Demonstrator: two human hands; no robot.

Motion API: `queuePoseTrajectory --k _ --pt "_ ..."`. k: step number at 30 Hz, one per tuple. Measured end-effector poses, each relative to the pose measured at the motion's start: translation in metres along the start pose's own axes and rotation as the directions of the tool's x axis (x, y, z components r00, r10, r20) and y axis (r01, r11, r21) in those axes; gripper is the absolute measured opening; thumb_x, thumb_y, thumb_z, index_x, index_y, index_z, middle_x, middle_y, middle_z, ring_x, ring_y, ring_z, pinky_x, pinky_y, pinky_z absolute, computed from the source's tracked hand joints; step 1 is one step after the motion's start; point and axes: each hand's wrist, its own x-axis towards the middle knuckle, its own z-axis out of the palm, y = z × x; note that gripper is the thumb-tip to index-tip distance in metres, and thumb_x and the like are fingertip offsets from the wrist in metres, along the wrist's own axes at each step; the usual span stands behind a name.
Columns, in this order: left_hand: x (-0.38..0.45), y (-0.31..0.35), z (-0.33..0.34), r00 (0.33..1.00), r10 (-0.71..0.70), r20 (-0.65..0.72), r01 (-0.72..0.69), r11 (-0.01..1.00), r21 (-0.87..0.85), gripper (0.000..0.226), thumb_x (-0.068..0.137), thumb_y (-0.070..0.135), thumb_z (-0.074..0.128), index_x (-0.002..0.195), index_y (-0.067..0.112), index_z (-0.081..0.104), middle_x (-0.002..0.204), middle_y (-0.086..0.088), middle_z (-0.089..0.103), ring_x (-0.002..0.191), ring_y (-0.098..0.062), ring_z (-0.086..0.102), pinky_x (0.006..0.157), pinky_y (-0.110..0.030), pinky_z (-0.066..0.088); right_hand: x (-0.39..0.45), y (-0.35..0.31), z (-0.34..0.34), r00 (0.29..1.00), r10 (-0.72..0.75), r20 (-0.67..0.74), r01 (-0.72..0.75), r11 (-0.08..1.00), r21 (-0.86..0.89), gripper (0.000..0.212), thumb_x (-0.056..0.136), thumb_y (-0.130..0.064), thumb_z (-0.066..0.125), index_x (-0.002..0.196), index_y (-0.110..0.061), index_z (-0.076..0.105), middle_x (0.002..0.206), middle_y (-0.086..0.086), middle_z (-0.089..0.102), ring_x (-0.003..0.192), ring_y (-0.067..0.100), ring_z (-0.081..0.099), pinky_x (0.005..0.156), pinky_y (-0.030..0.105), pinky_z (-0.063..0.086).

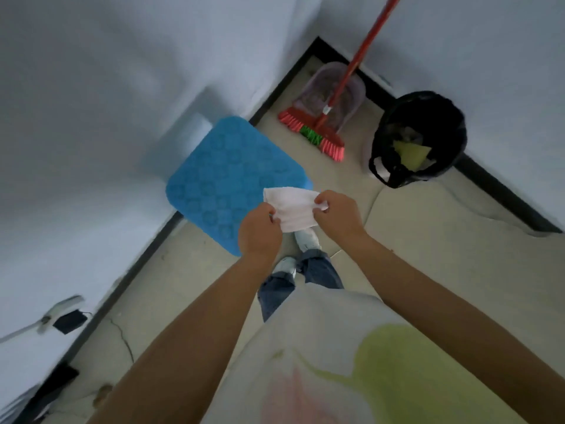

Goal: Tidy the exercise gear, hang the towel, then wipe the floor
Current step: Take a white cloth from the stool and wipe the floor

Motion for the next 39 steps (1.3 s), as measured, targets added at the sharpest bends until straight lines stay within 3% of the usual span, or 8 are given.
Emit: queuePoseTrajectory --k 4,8,15,22,26,28,32,39 --pt "-0.029 0.053 0.024 0.948 0.262 0.181 -0.301 0.925 0.234 0.023 0.095 0.014 0.046 0.114 0.008 0.057 0.114 -0.011 0.062 0.109 -0.027 0.056 0.088 -0.035 0.043 -0.054 0.058 -0.038 0.973 0.21 -0.096 -0.199 0.973 0.116 0.029 0.089 -0.009 0.05 0.116 -0.005 0.061 0.118 0.016 0.061 0.107 0.031 0.057 0.08 0.027 0.043" --pt "-0.087 0.122 0.077 0.792 0.445 0.418 -0.592 0.728 0.345 0.027 0.095 0.012 0.043 0.118 0.008 0.056 0.12 -0.012 0.061 0.113 -0.028 0.055 0.09 -0.034 0.042 -0.119 0.138 -0.073 0.872 0.467 -0.145 -0.425 0.871 0.247 0.028 0.087 -0.002 0.047 0.107 -0.004 0.066 0.113 0.014 0.066 0.103 0.027 0.061 0.067 0.019 0.043" --pt "-0.233 0.202 0.19 0.466 0.558 0.686 -0.879 0.382 0.285 0.024 0.092 0.008 0.049 0.111 0.008 0.063 0.116 -0.01 0.066 0.11 -0.027 0.058 0.088 -0.03 0.044 -0.259 0.283 -0.092 0.559 0.819 -0.126 -0.57 0.491 0.66 0.019 0.081 0.001 0.048 0.08 0.006 0.067 0.072 0.024 0.057 0.058 0.017 0.047 0.045 0.019 0.03" --pt "-0.402 0.226 0.338 0.288 0.489 0.823 -0.958 0.161 0.239 0.022 0.092 0.015 0.051 0.107 0.01 0.065 0.116 -0.009 0.067 0.112 -0.026 0.059 0.09 -0.029 0.045 -0.397 0.442 -0.078 0.387 0.921 -0.045 -0.508 0.254 0.823 0.026 0.084 -0.005 0.048 0.094 0.001 0.071 0.083 0.01 0.062 0.074 0.017 0.05 0.055 0.021 0.035" --pt "-0.494 0.226 0.415 0.218 0.43 0.876 -0.975 0.052 0.217 0.021 0.091 0.017 0.051 0.105 0.011 0.065 0.117 -0.007 0.066 0.11 -0.025 0.059 0.088 -0.028 0.046 -0.475 0.524 -0.071 0.28 0.957 0.073 -0.364 0.035 0.931 0.019 0.078 -0.003 0.054 0.07 -0.012 0.069 0.054 -0.001 0.052 0.048 0.009 0.043 0.044 0.015 0.032" --pt "-0.536 0.229 0.448 0.169 0.401 0.9 -0.982 -0.008 0.187 0.021 0.091 0.017 0.05 0.105 0.011 0.065 0.116 -0.006 0.066 0.11 -0.025 0.06 0.087 -0.028 0.046 -0.508 0.559 -0.072 0.238 0.965 0.108 -0.333 -0.024 0.943 0.017 0.077 -0.003 0.056 0.079 -0.007 0.073 0.052 -0.004 0.048 0.047 0.008 0.042 0.043 0.014 0.031" --pt "-0.603 0.246 0.503 0.108 0.372 0.922 -0.988 -0.059 0.14 0.021 0.089 0.014 0.051 0.103 0.009 0.066 0.112 -0.008 0.068 0.107 -0.025 0.061 0.086 -0.027 0.046 -0.558 0.624 -0.083 0.202 0.973 0.112 -0.323 -0.042 0.945 0.023 0.078 -0.005 0.055 0.091 -0.004 0.073 0.055 -0.002 0.049 0.056 0.013 0.048 0.044 0.015 0.03" --pt "-0.694 0.321 0.622 0.093 0.35 0.932 -0.995 0.071 0.073 0.013 0.084 0.009 0.057 0.092 0.007 0.067 0.103 -0.014 0.071 0.09 -0.029 0.068 0.083 -0.032 0.055 -0.615 0.753 -0.147 0.251 0.968 0.016 -0.298 0.062 0.953 0.025 0.079 -0.002 0.058 0.099 0.002 0.072 0.091 0.021 0.068 0.076 0.017 0.053 0.047 0.014 0.032"
